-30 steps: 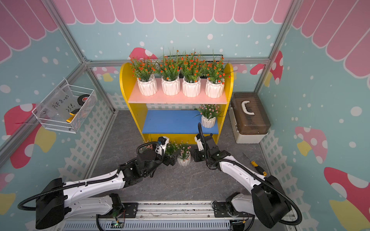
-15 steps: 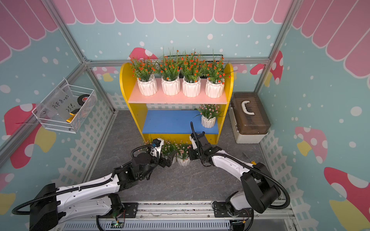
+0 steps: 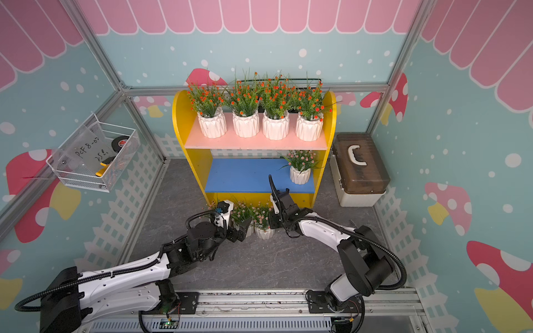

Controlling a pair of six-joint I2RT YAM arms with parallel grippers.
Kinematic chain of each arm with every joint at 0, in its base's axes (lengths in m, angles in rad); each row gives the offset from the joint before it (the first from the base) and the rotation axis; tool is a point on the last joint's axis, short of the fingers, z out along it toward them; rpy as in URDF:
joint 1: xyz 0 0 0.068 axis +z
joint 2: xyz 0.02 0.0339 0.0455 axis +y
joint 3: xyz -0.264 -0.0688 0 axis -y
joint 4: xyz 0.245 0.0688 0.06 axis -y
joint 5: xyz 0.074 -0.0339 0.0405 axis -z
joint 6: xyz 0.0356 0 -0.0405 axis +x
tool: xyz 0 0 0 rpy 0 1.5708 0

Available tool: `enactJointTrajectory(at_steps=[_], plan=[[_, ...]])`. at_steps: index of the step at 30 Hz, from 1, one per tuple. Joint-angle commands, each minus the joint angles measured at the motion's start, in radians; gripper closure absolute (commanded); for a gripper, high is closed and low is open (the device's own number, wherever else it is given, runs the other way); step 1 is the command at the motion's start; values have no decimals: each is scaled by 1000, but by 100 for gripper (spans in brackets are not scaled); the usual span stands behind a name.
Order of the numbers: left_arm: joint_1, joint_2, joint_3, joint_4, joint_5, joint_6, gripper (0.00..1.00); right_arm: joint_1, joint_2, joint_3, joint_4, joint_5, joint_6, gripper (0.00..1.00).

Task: Place the baby's breath potted plants on the rack by color
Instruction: Pick up the baby's breath potted plant from the center of the board.

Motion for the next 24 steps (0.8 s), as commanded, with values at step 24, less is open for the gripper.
enactJointTrajectory(at_steps=[24], plan=[[-23, 80, -43, 175, 128, 40, 1, -95, -238, 56, -252, -6, -127, 100]])
